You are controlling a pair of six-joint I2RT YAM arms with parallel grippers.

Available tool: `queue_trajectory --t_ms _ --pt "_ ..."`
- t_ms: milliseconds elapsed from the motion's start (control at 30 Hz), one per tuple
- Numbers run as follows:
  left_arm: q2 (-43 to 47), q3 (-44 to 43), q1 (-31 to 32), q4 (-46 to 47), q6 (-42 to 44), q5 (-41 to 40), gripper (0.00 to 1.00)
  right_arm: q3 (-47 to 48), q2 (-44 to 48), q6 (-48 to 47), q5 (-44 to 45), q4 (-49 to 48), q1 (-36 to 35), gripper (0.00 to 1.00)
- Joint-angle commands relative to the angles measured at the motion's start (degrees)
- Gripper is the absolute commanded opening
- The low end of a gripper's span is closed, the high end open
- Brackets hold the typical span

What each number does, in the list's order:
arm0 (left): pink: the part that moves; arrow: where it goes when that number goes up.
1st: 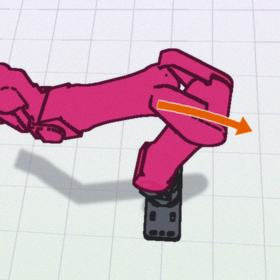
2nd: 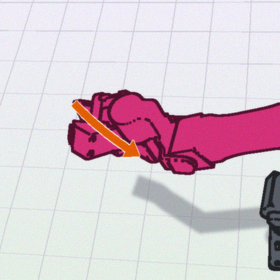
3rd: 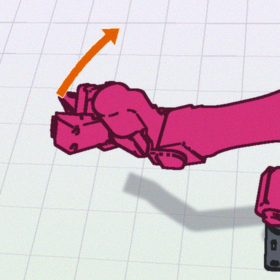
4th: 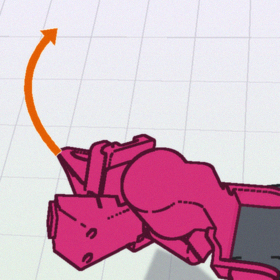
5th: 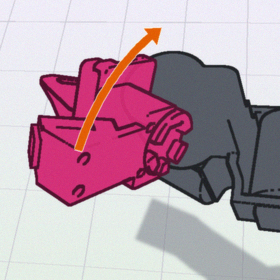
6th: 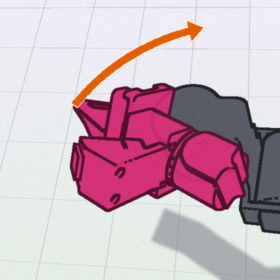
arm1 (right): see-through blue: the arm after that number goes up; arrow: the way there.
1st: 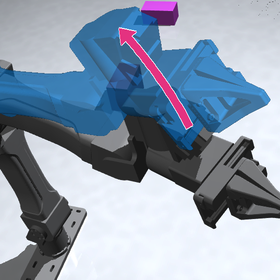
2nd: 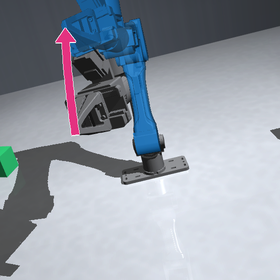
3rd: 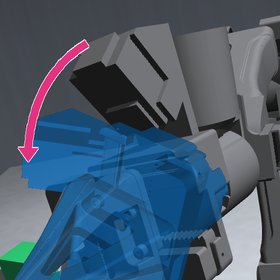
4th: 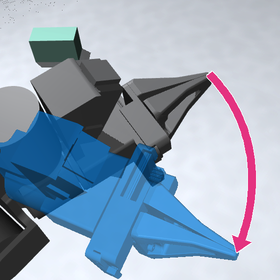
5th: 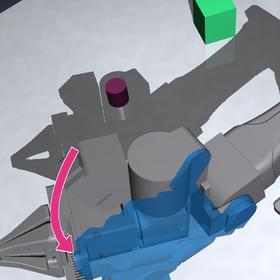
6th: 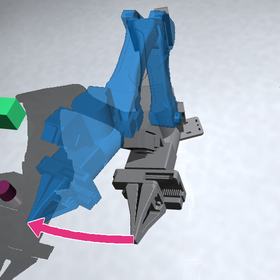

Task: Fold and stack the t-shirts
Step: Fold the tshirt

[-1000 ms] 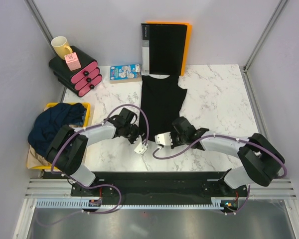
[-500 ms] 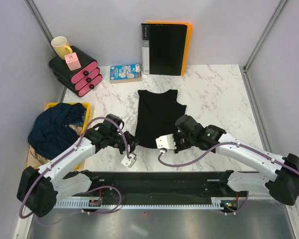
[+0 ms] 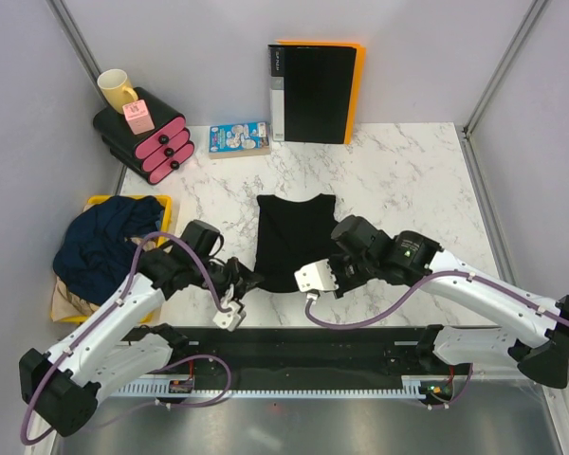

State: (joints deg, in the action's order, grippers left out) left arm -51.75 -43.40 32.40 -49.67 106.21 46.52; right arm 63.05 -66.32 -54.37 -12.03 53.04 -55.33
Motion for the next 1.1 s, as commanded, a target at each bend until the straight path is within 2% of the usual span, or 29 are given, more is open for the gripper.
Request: queue_trajectory --t_ms 0,200,367,633,833,1067 --pt "-5.4 -6.1 -0.1 -1.0 -0.4 0.3 0.02 2.1 -0.7 -3.2 7.4 3.2 0.2 0.0" --pt "-19.7 -17.5 -0.8 4.2 -4.2 -3.3 0.02 2.8 -4.1 -7.6 11.3 -3.7 2.2 0.0" --pt "-26.5 -24.4 -2.3 5.1 -3.3 -2.5 0.02 7.0 -9.4 -9.6 11.6 -10.2 10.0 0.0" --pt "-29.2 -23.6 -4.6 6.5 -1.4 -2.1 0.02 12.1 -17.6 -13.0 11.7 -19.7 17.6 0.0" --pt "-32.1 -22.3 -5.6 9.3 -2.1 -6.4 0.02 12.3 -23.1 -13.9 11.4 -24.0 18.8 0.0" --pt "-36.7 -20.3 -6.6 18.8 -6.3 -12.5 0.02 11.0 -25.9 -12.5 12.6 -29.1 19.2 0.0"
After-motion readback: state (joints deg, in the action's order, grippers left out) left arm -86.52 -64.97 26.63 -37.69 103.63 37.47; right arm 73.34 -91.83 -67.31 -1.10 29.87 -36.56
